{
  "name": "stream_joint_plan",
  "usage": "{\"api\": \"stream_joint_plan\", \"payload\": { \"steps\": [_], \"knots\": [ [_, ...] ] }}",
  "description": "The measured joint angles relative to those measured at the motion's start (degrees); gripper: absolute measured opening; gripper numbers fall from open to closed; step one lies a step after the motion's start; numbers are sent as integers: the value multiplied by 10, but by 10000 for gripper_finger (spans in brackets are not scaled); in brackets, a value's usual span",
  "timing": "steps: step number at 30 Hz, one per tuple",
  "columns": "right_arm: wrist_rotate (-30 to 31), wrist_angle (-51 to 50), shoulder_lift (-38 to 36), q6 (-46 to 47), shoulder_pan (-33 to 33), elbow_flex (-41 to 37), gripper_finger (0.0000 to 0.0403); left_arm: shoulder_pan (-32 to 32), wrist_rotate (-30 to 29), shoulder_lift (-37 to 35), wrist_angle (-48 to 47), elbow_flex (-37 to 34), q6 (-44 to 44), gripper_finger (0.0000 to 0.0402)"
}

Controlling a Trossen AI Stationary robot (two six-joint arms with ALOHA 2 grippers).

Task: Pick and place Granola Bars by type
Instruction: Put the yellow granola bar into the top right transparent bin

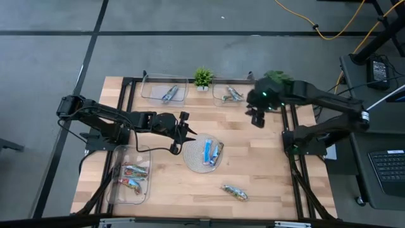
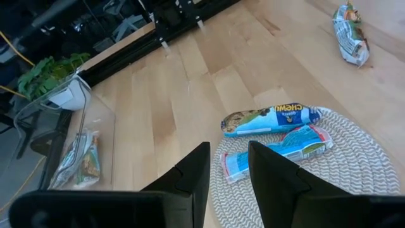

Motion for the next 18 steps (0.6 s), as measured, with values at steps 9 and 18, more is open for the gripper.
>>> {"api": "stream_joint_plan", "payload": {
  "steps": [9, 18],
  "knots": [
    [45, -10, -49, 75, 139, 0, 143, 0, 0, 0, 27, 0, -3, 100],
    [144, -8, -25, 155, 292, 0, 143, 0, -1, -17, 75, 0, -32, 100]
  ]
}}
